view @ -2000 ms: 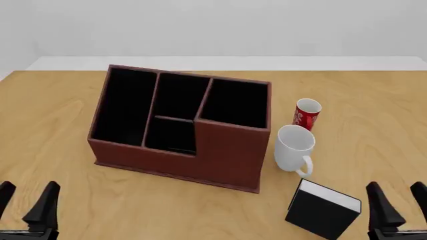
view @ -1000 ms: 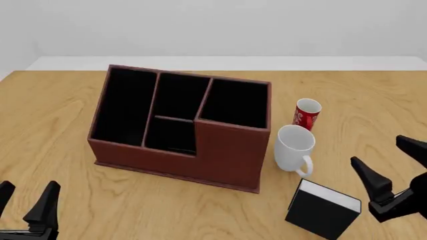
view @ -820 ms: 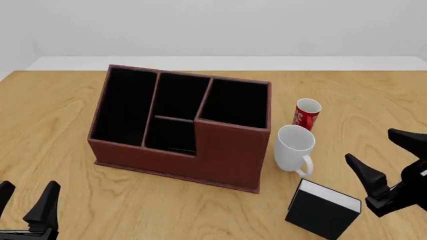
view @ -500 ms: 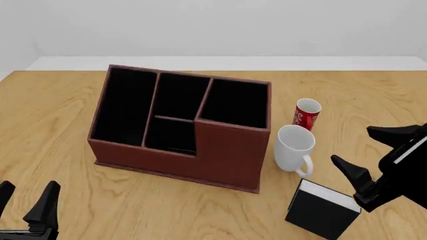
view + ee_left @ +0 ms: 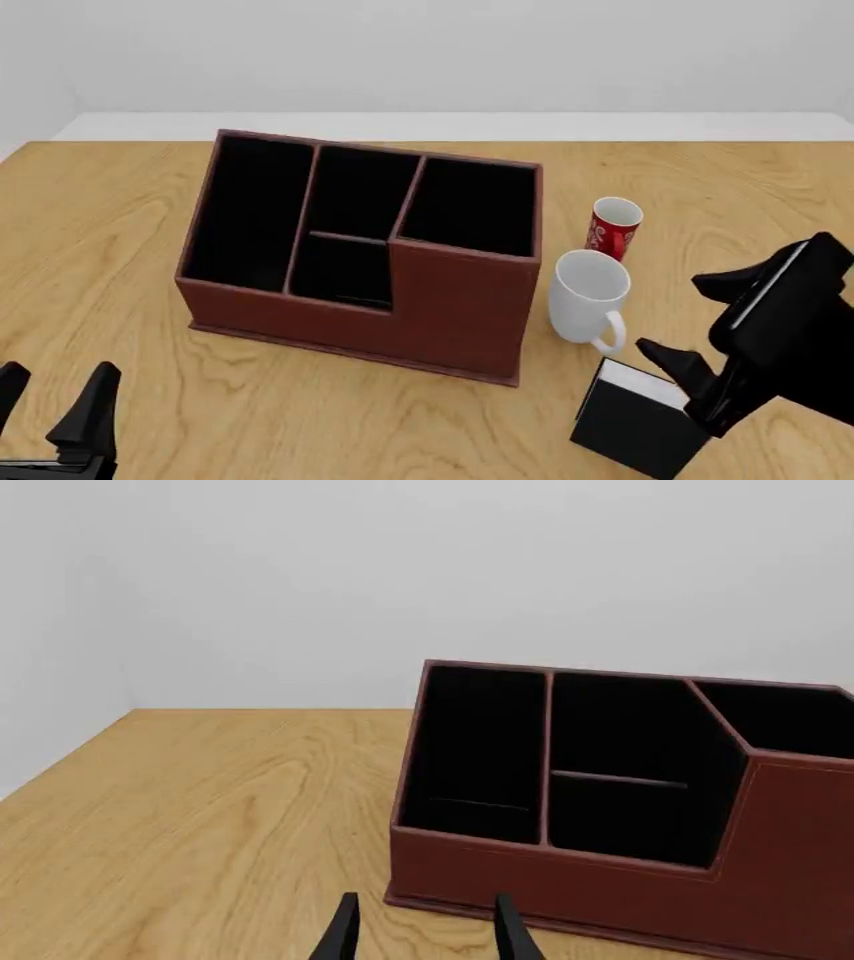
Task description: Pick up the book and place it in the right compartment of the caddy.
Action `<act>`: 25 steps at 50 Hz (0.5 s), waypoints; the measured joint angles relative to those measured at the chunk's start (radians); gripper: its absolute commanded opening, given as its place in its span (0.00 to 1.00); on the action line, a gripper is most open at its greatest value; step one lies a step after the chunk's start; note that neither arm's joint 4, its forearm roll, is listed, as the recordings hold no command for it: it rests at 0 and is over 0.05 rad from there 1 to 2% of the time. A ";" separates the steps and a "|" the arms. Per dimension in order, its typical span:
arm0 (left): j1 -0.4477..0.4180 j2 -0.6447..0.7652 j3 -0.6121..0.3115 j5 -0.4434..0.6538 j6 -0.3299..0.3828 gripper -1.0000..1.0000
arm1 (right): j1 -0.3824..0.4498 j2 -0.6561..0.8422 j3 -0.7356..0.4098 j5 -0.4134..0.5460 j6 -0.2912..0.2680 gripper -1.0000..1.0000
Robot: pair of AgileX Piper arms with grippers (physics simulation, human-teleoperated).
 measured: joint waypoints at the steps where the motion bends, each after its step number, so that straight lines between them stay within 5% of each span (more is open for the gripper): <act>1: 0.000 0.000 0.000 0.000 0.000 1.00 | 0.002 0.001 -0.001 0.006 -0.001 1.00; 25: 0.000 0.000 0.000 0.000 0.000 1.00 | 0.048 0.013 0.013 0.108 0.033 1.00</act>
